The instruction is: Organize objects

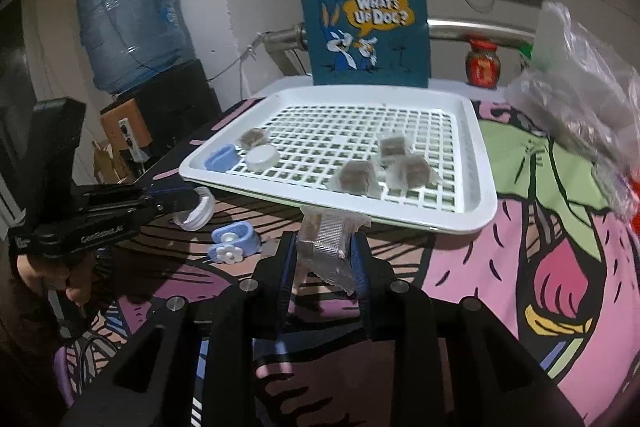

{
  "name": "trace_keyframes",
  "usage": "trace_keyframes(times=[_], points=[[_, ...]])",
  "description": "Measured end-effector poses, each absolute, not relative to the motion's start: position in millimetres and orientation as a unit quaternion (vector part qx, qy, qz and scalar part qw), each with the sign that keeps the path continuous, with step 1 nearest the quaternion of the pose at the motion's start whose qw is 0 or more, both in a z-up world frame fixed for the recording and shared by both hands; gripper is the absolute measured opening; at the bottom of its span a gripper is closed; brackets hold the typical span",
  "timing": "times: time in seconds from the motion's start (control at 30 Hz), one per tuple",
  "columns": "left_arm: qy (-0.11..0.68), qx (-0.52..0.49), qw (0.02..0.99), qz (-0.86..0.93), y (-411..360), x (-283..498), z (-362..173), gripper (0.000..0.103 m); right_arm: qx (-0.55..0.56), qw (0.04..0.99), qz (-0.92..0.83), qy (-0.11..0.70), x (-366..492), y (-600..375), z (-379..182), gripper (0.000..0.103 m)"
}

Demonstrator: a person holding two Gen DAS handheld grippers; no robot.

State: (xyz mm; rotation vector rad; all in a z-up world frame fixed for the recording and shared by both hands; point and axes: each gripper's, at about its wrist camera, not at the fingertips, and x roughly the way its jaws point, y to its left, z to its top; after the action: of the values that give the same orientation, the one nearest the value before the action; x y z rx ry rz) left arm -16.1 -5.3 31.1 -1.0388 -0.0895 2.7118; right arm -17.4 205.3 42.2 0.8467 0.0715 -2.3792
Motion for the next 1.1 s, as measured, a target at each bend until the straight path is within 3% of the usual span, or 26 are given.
trace_keyframes(times=[1.1], points=[[-0.023,-0.352,0.12,0.928,-0.4,-14.4,31.5,0.005,0.312,0.308,-0.898,0.03,-15.9,205.6,43.4,0.027]])
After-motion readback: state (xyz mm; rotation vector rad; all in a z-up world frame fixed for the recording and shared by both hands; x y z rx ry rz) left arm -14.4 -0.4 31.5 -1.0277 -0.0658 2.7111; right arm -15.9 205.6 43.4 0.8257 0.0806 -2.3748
